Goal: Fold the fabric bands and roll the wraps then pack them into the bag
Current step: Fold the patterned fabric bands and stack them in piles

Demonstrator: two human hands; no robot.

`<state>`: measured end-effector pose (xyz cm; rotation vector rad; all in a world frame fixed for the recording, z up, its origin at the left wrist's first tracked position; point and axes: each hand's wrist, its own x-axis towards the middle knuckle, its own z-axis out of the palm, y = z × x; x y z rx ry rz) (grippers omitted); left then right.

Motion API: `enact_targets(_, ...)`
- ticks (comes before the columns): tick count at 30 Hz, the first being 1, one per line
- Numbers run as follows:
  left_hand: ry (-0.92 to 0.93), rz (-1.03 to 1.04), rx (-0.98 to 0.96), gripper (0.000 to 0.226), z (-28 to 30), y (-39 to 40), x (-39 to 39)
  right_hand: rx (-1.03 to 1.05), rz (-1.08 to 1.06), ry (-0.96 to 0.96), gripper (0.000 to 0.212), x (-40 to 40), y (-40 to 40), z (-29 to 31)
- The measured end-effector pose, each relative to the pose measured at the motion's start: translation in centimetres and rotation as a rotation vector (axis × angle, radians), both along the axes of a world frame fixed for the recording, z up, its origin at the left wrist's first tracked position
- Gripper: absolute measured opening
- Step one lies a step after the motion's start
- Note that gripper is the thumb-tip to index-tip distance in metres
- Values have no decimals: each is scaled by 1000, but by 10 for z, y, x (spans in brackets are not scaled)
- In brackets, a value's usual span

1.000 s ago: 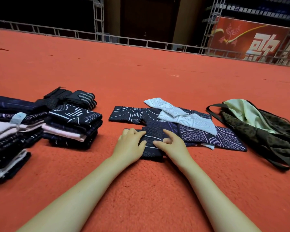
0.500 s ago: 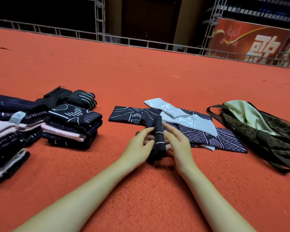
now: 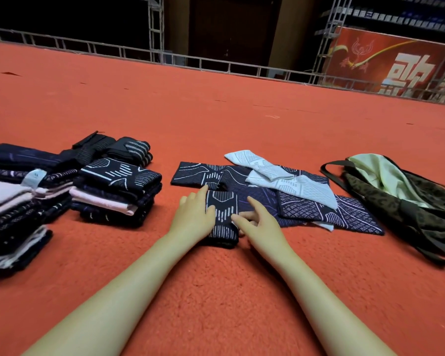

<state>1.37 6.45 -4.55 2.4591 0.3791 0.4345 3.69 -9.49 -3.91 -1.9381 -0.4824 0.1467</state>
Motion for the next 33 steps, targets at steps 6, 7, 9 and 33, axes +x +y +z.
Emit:
enact_targets(6, 27, -48, 100, 55, -6, -7, 1, 75, 76, 133, 39, -4, 5, -4)
enact_targets(7, -8, -64, 34, 55, -6, -6, 2, 103, 54, 143, 44, -4, 6, -5)
enact_targets(9, -87, -75, -201, 60, -2, -1, 1, 223, 32, 161, 46, -4, 4, -3)
enact_targets(33, -186, 265, 143, 26, 19, 111, -176, 28, 134, -83, 46, -120, 125, -7)
